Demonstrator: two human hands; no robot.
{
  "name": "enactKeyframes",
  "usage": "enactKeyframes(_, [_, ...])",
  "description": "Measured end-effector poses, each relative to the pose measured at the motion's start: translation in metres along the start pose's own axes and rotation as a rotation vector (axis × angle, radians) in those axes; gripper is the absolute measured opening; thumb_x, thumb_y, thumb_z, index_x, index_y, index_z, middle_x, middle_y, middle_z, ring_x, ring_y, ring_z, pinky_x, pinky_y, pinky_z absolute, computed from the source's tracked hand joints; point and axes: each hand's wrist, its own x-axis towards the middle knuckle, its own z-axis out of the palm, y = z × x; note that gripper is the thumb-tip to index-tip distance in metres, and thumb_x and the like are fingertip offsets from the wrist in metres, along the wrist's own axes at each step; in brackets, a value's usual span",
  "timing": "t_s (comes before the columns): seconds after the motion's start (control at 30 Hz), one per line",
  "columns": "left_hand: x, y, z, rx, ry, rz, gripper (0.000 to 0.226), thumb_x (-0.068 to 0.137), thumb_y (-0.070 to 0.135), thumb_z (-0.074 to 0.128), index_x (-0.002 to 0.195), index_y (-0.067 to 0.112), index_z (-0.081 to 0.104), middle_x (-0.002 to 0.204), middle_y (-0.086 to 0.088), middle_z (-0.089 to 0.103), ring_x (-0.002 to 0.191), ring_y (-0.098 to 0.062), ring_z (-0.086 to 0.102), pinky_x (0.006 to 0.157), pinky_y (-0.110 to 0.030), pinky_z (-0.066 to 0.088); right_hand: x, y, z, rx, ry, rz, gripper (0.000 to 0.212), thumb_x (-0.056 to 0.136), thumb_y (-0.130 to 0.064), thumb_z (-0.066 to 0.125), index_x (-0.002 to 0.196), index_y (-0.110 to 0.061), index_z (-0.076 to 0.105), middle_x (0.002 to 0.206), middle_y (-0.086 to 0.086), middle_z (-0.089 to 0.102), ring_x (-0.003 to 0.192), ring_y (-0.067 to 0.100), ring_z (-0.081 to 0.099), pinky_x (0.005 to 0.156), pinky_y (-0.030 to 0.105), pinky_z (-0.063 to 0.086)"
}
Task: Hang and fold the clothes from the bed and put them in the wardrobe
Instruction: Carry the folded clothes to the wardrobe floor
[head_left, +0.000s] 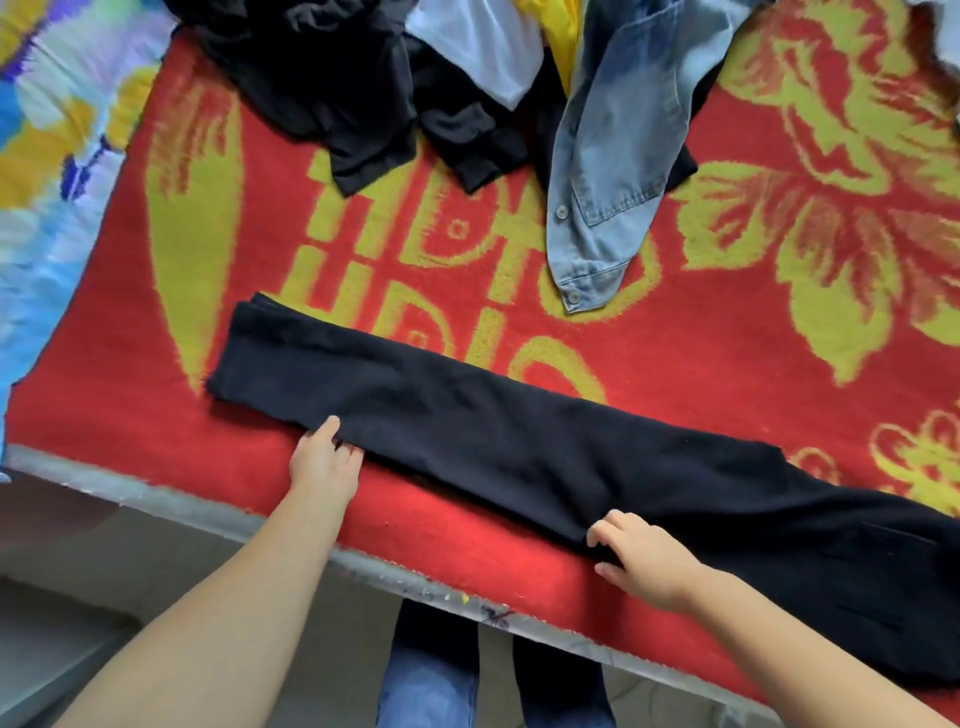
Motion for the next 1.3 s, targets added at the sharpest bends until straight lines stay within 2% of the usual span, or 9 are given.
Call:
enactKeyframes(0.17, [0.023, 0.067, 0.012, -0.141, -0.131, -0.077, 0.038, 0.095, 0.031, 0.056, 0.126, 0.009, 0.058, 0.122, -0.011, 0.065, 0.110, -0.027, 0.062, 0.098, -0.040, 0.047, 0.030, -0.040, -0.041, 0.107, 0.215, 0.018, 0.041, 0.098, -0.028, 0.045, 0.139, -0.027, 0.039, 0.124, -0.008, 0.046, 0.117, 0.013, 0.049, 0.093, 0.028, 0.043])
enactKeyframes(0.3, [0.044, 0.109, 0.011, -0.108, -0.097, 0.049, 0.032, 0.096, 0.016, 0.055, 0.127, 0.009, 0.057, 0.124, -0.011, 0.063, 0.111, -0.028, 0.062, 0.098, -0.041, 0.048, 0.081, -0.112, -0.086, -0.020, 0.378, -0.163, 0.058, 0.098, -0.027, 0.046, 0.151, -0.027, 0.025, 0.154, 0.000, 0.028, 0.140, 0.023, 0.029, 0.111, 0.038, 0.030])
enactKeyframes(0.4, [0.062, 0.123, -0.003, 0.322, 0.035, 0.252, 0.035, 0.093, 0.010, 0.058, 0.128, 0.006, 0.054, 0.125, -0.011, 0.061, 0.113, -0.026, 0.059, 0.100, -0.038, 0.046, 0.117, -0.158, -0.104, -0.164, 0.199, -0.195, 0.062, 0.101, -0.036, 0.038, 0.154, -0.033, 0.006, 0.161, 0.001, -0.010, 0.148, 0.023, -0.012, 0.117, 0.053, 0.003])
enactKeyframes(0.5, [0.078, 0.139, -0.010, 0.939, 0.280, 0.617, 0.028, 0.089, 0.013, 0.059, 0.116, 0.004, 0.060, 0.118, -0.015, 0.061, 0.110, -0.032, 0.057, 0.092, -0.032, 0.042, 0.140, -0.189, -0.108, -0.299, 0.006, -0.130, 0.061, 0.102, -0.036, 0.034, 0.154, -0.030, 0.001, 0.157, 0.015, -0.022, 0.145, 0.033, -0.022, 0.113, 0.060, -0.005])
enactKeyframes(0.7, [0.090, 0.167, 0.016, 1.583, 0.041, 0.700, 0.039, 0.092, 0.042, 0.055, 0.090, 0.003, 0.060, 0.116, -0.021, 0.052, 0.108, -0.035, 0.052, 0.092, -0.038, 0.040, 0.141, -0.204, -0.099, -0.218, 0.087, -0.080, 0.059, 0.100, -0.034, 0.042, 0.152, -0.026, 0.013, 0.158, 0.021, -0.013, 0.147, 0.032, -0.014, 0.117, 0.053, 0.006])
enactKeyframes(0.83, [0.087, 0.191, 0.018, 1.595, -0.125, 0.746, 0.042, 0.098, 0.035, 0.048, 0.077, 0.000, 0.056, 0.088, -0.021, 0.063, 0.084, -0.034, 0.058, 0.067, -0.038, 0.038, 0.135, -0.211, -0.088, -0.211, 0.291, -0.032, 0.043, 0.088, -0.034, 0.062, 0.125, -0.016, 0.050, 0.135, 0.013, 0.046, 0.118, 0.032, 0.047, 0.087, 0.039, 0.042])
enactKeyframes(1.03, [0.094, 0.191, -0.004, 1.629, -0.091, 0.799, 0.037, 0.100, 0.032, 0.045, 0.072, 0.009, 0.051, 0.078, -0.013, 0.058, 0.086, -0.036, 0.058, 0.067, -0.036, 0.034, 0.144, -0.218, -0.088, -0.085, 0.237, -0.044, 0.015, 0.089, -0.010, 0.043, 0.102, -0.017, 0.040, 0.103, 0.002, 0.050, 0.097, 0.026, 0.052, 0.063, 0.034, 0.032])
enactKeyframes(1.17, [0.106, 0.184, 0.001, 1.577, -0.080, 0.657, 0.044, 0.090, 0.048, 0.058, 0.110, 0.010, 0.051, 0.104, -0.010, 0.060, 0.101, -0.030, 0.057, 0.077, -0.034, 0.038, 0.133, -0.202, -0.080, -0.050, 0.113, -0.254, 0.023, 0.089, -0.020, 0.046, 0.112, -0.017, 0.045, 0.110, 0.003, 0.051, 0.105, 0.025, 0.050, 0.078, 0.036, 0.041])
enactKeyframes(1.3, [0.110, 0.172, 0.005, 1.663, -0.138, 0.574, 0.050, 0.089, 0.045, 0.060, 0.115, 0.004, 0.050, 0.118, -0.015, 0.059, 0.111, -0.033, 0.055, 0.087, -0.037, 0.040, 0.133, -0.202, -0.073, -0.074, 0.217, -0.281, 0.051, 0.094, -0.034, 0.052, 0.142, -0.023, 0.036, 0.129, 0.000, 0.046, 0.119, 0.022, 0.043, 0.098, 0.034, 0.035])
